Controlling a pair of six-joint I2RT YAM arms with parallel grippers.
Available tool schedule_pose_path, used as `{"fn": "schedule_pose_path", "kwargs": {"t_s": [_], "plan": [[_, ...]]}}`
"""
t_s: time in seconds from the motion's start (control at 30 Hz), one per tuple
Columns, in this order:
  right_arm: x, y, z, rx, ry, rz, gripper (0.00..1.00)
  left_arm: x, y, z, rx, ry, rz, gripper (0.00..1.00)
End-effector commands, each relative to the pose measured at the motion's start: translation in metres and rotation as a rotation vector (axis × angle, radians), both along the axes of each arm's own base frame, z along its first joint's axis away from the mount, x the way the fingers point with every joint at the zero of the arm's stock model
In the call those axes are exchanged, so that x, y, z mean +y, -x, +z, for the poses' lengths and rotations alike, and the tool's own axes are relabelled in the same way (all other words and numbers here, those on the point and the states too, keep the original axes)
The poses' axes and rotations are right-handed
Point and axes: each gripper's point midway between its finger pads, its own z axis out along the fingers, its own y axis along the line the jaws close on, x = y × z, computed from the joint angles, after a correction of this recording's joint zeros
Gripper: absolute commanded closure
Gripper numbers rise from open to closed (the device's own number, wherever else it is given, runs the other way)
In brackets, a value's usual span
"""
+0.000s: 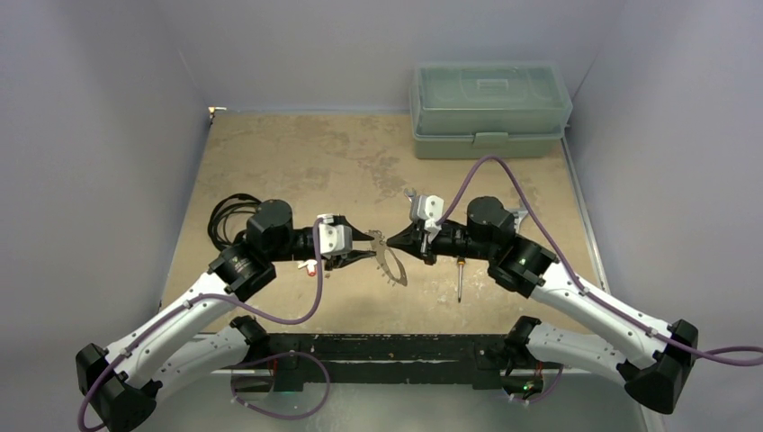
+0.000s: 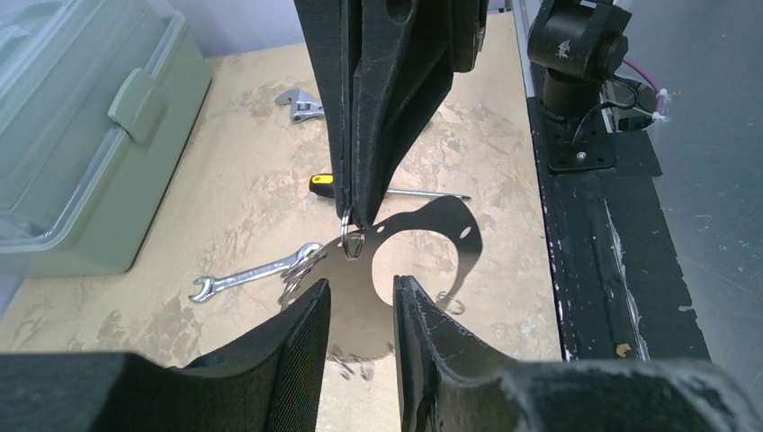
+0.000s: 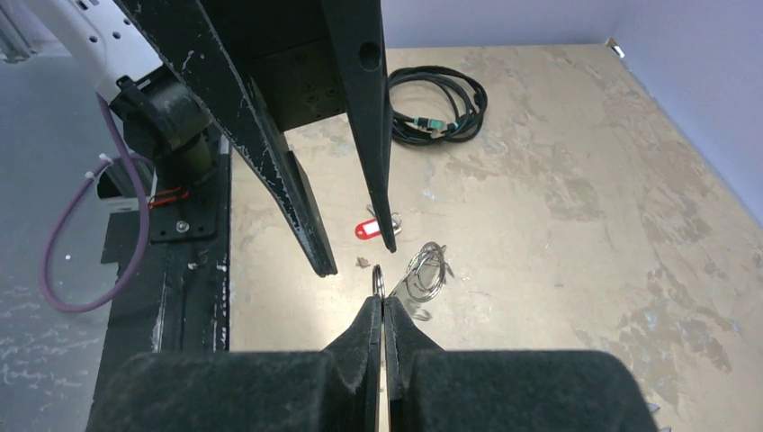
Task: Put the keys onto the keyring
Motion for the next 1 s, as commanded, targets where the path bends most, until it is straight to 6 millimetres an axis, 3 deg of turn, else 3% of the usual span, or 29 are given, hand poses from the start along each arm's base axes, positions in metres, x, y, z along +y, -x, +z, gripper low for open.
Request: {"fn": "schedule_pose_path", "kwargs": {"t_s": [0.0, 0.3, 0.7, 0.97], "plan": [[-0.002, -0.005, 0.025, -0.078, -0.007, -0.024, 1.0, 0.0, -0.005, 0.018, -0.05, 0.021, 0.009, 0.7], [0.005, 0.002, 0.019, -0.062, 0.003, 0.017, 1.0, -0.006, -0.007, 0.012, -0.016, 0.017, -0.009, 0.74], [0.01, 0.006, 0.014, -0.06, 0.013, 0.041, 1.0, -0.008, -0.004, 0.009, 0.003, 0.014, -0.034, 0.87], [0.012, 0.008, 0.011, -0.055, 0.021, 0.051, 1.0, -0.009, -0.003, 0.008, 0.012, 0.012, -0.044, 0.82]]}}
